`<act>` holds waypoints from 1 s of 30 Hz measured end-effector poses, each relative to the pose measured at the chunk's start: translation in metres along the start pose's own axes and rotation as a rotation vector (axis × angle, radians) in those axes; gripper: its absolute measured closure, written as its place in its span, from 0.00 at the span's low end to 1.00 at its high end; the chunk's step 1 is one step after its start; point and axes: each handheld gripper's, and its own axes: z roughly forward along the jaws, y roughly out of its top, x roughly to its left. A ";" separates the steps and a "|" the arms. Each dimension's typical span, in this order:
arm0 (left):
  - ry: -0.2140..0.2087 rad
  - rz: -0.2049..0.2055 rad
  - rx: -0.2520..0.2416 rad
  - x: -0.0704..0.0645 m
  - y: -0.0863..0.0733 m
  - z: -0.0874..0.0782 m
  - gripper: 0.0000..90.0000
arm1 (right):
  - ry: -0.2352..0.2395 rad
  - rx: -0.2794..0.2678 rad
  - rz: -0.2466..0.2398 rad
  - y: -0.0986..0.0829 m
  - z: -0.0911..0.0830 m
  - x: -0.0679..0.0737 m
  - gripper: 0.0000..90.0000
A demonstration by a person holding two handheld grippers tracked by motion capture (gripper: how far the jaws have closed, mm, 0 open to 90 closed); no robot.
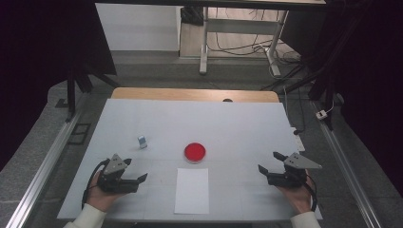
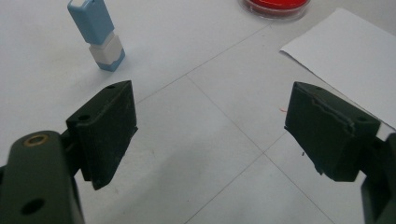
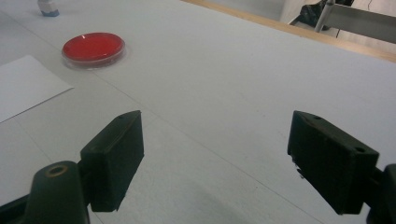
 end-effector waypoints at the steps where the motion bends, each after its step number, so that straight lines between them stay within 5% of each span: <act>1: 0.001 -0.004 -0.002 0.000 0.000 0.000 0.19 | 0.000 0.000 0.000 0.000 0.000 0.000 0.21; 30: 0.002 -0.028 -0.012 0.003 -0.001 -0.006 0.18 | 0.020 0.015 -0.028 0.002 0.004 0.006 0.24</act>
